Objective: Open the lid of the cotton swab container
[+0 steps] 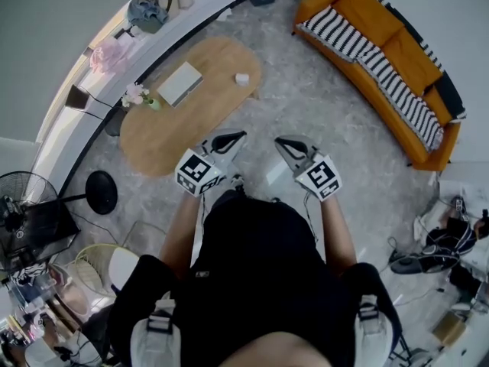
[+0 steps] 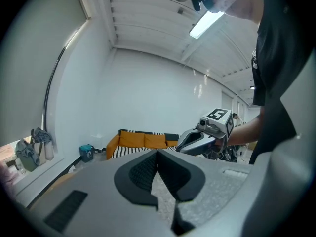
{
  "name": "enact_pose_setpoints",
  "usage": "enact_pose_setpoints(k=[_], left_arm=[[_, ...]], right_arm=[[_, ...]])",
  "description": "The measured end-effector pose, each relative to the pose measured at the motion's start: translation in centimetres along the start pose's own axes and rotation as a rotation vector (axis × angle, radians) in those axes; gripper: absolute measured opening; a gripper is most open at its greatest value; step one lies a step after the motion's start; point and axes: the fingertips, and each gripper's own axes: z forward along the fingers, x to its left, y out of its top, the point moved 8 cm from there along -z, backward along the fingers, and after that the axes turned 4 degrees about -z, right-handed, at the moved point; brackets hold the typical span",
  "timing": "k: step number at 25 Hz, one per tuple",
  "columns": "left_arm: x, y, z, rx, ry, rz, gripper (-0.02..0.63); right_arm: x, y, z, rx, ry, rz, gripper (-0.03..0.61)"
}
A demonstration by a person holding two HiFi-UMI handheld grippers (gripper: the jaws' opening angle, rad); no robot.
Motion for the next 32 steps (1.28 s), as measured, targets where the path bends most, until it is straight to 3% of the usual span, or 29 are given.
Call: enact_pose_setpoints(k=[20,32], left_arm=[[6.7,0.1,-3.1,0.027,-0.034,0.012,0.0],[7.7,-0.4,-2.9,0.041,-0.012,0.002,0.0]], right_arm=[[0.3,2.5,6.9,0.01,-0.031,0.014,-0.005],[-0.9,2.1,8.3,0.026,-0.003,0.012,-0.005]])
